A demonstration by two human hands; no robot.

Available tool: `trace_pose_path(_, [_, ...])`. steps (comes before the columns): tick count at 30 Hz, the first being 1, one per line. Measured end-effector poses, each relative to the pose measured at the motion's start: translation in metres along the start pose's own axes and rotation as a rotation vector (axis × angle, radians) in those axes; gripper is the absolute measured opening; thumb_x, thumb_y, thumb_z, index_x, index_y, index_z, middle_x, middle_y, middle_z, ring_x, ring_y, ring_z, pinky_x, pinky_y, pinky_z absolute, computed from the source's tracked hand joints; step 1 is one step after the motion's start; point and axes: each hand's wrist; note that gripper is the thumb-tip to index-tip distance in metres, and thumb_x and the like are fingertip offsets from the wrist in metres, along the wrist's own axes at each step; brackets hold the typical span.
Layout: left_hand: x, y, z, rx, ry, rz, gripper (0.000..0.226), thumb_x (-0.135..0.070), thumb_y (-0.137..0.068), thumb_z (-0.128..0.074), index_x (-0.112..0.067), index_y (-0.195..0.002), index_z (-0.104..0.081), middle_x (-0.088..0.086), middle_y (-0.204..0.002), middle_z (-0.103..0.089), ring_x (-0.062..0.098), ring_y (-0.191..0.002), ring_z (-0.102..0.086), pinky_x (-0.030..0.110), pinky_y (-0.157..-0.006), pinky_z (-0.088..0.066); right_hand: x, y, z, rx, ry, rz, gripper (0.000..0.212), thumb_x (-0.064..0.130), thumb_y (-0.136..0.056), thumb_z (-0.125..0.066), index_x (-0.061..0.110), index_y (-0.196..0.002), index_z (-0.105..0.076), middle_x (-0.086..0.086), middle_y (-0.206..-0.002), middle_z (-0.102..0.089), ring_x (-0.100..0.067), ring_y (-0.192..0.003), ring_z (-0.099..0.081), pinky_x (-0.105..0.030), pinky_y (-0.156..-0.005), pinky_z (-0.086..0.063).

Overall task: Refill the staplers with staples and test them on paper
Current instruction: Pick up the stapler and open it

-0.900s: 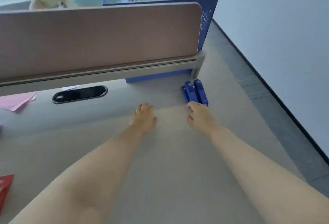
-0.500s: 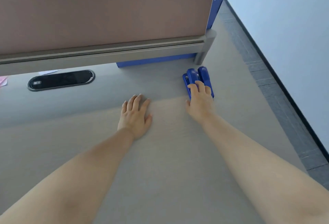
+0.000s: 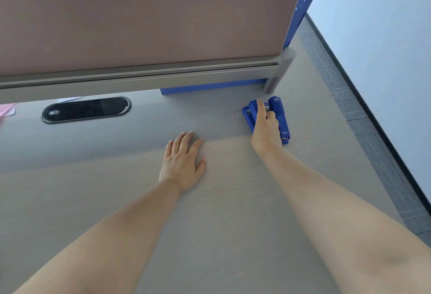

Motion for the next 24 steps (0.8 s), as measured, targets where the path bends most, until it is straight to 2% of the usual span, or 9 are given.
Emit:
trace_pose_path(3, [0.001, -0.001, -0.002, -0.006, 0.012, -0.002, 0.065, -0.052, -0.082, -0.022, -0.024, -0.140, -0.029, 0.004, -0.154, -0.021, 0.024, -0.144, -0.012, 0.041, -0.118, -0.008, 0.005, 0.008, -0.003, 0.031, -0.025, 0.040, 0.080, -0.008, -0.079, -0.054, 0.015, -0.144, -0.013, -0.019, -0.128, -0.041, -0.034, -0.110, -0.046, -0.044, -0.091, -0.044])
trace_pose_path(6, [0.001, -0.001, -0.001, -0.011, 0.032, 0.003, 0.058, -0.044, -0.089, -0.038, -0.021, -0.141, -0.026, 0.002, -0.154, -0.020, 0.022, -0.144, -0.010, 0.040, -0.119, -0.007, 0.009, 0.024, -0.004, 0.034, -0.061, 0.132, 0.049, 0.005, -0.087, -0.053, 0.008, -0.132, -0.034, -0.018, -0.124, -0.045, -0.034, -0.109, -0.046, -0.042, -0.089, -0.043])
trace_pose_path(8, [0.000, 0.000, 0.002, -0.023, 0.088, 0.008, 0.061, -0.041, -0.088, -0.046, -0.018, -0.141, -0.026, 0.002, -0.153, -0.022, 0.021, -0.144, -0.012, 0.039, -0.120, -0.007, 0.009, 0.038, -0.001, 0.061, -0.089, 0.193, 0.036, 0.015, -0.090, -0.053, 0.005, -0.122, -0.041, -0.016, -0.120, -0.048, -0.032, -0.107, -0.048, -0.038, -0.085, -0.042])
trace_pose_path(12, [0.003, 0.011, 0.017, 0.050, 0.288, 0.005, 0.072, -0.030, -0.083, -0.057, -0.014, -0.143, -0.021, 0.004, -0.153, -0.024, 0.020, -0.143, -0.018, 0.038, -0.119, -0.005, 0.009, 0.068, 0.004, 0.177, -0.060, 0.316, 0.034, 0.022, -0.090, -0.052, 0.006, -0.119, -0.044, -0.014, -0.118, -0.050, -0.031, -0.106, -0.049, -0.040, -0.088, -0.044])
trace_pose_path(14, [0.008, 0.026, 0.028, 0.076, 0.381, -0.006, 0.074, -0.025, -0.081, -0.061, -0.016, -0.142, -0.021, 0.003, -0.151, -0.025, 0.021, -0.139, -0.025, 0.035, -0.117, -0.015, 0.015, 0.084, 0.001, 0.233, -0.068, 0.347, 0.031, 0.021, -0.089, -0.054, 0.007, -0.116, -0.046, -0.012, -0.116, -0.052, -0.029, -0.106, -0.048, -0.042, -0.088, -0.045])
trace_pose_path(17, [0.021, 0.060, 0.040, 0.108, 0.467, -0.026, 0.063, -0.020, -0.079, -0.063, -0.020, -0.135, -0.036, -0.002, -0.142, -0.037, 0.020, -0.128, -0.041, 0.030, -0.102, -0.035, 0.037, 0.108, -0.008, 0.303, -0.077, 0.410, 0.027, 0.015, -0.083, -0.061, 0.006, -0.106, -0.053, -0.012, -0.107, -0.058, -0.031, -0.100, -0.051, -0.039, -0.084, -0.044])
trace_pose_path(19, [0.038, 0.083, 0.043, 0.079, 0.489, -0.040, 0.045, -0.022, -0.076, -0.062, -0.019, -0.121, -0.053, 0.001, -0.127, -0.053, 0.020, -0.117, -0.051, 0.032, -0.097, -0.043, 0.058, 0.125, -0.017, 0.349, -0.063, 0.465, 0.025, 0.014, -0.077, -0.065, 0.005, -0.100, -0.057, -0.013, -0.100, -0.061, -0.033, -0.094, -0.055, -0.037, -0.078, -0.043])
trace_pose_path(21, [0.061, 0.108, 0.046, 0.021, 0.559, 0.012, 0.031, -0.021, -0.075, -0.064, -0.016, -0.106, -0.063, 0.001, -0.109, -0.062, 0.019, -0.105, -0.057, 0.030, -0.091, -0.045, 0.083, 0.143, -0.025, 0.378, -0.053, 0.506, 0.027, 0.013, -0.076, -0.067, 0.008, -0.101, -0.059, -0.011, -0.101, -0.062, -0.032, -0.094, -0.056, -0.032, -0.071, -0.038])
trace_pose_path(24, [0.095, 0.146, 0.050, -0.017, 0.647, 0.110, 0.022, -0.012, -0.076, -0.071, -0.015, -0.097, -0.068, -0.004, -0.096, -0.060, 0.015, -0.096, -0.059, 0.015, -0.077, -0.040, 0.118, 0.174, -0.039, 0.420, -0.051, 0.547, 0.033, 0.014, -0.076, -0.068, 0.013, -0.108, -0.058, -0.007, -0.109, -0.064, -0.028, -0.100, -0.056, -0.030, -0.074, -0.038])
Point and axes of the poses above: each hand's wrist, its own y-axis away from the middle knuckle, its own z-axis out of the back of the hand, x = y × z
